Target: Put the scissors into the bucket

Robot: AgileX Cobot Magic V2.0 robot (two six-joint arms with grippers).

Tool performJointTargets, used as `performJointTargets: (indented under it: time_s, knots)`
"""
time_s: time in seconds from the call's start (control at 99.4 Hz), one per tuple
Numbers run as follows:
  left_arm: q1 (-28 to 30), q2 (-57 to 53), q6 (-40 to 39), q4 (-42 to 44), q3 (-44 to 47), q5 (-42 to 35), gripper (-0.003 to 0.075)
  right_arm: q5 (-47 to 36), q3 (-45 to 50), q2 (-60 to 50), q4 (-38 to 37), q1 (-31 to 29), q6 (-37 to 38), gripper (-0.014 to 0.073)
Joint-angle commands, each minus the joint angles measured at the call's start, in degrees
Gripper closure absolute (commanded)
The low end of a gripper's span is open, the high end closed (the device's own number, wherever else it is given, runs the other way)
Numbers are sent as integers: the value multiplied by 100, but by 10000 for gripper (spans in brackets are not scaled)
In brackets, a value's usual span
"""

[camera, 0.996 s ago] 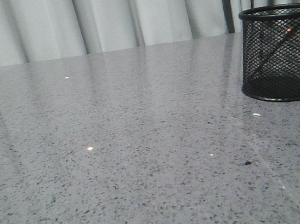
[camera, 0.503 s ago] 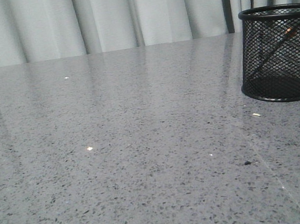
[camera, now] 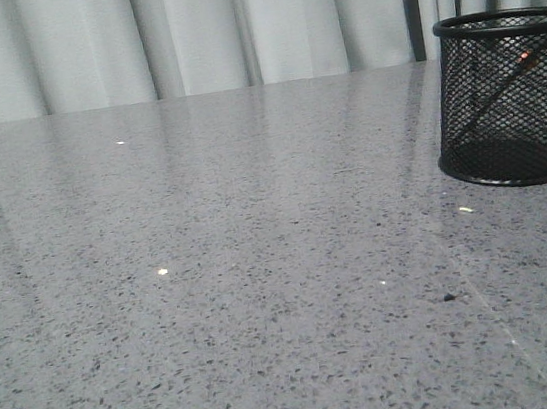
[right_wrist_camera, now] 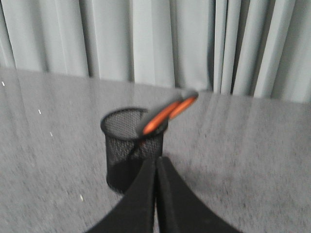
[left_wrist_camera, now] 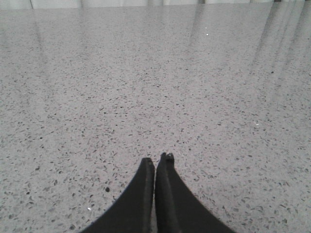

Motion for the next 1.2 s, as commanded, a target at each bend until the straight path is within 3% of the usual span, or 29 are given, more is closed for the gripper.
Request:
performJointTargets:
  time_s: [0.0, 0.392, 0.523, 0.694, 1.187]
  knots:
    - [15, -154, 14, -95, 230, -266, 740, -450, 167, -64, -314, -101, -27, 638]
    - [15, -154, 14, -95, 230, -266, 740, -1898, 1875, -92, -391, -1096, 1068, 638]
    - [15, -154, 14, -95, 230, -266, 740, -1938, 2176, -103, -391, -1096, 1128, 638]
    - [15, -154, 14, -95, 230, -266, 740, -1195, 2172, -103, -391, -1096, 1128, 638]
    - [15, -154, 14, -95, 230, -266, 740, -1256, 2172, -103, -377, -1096, 1128, 638]
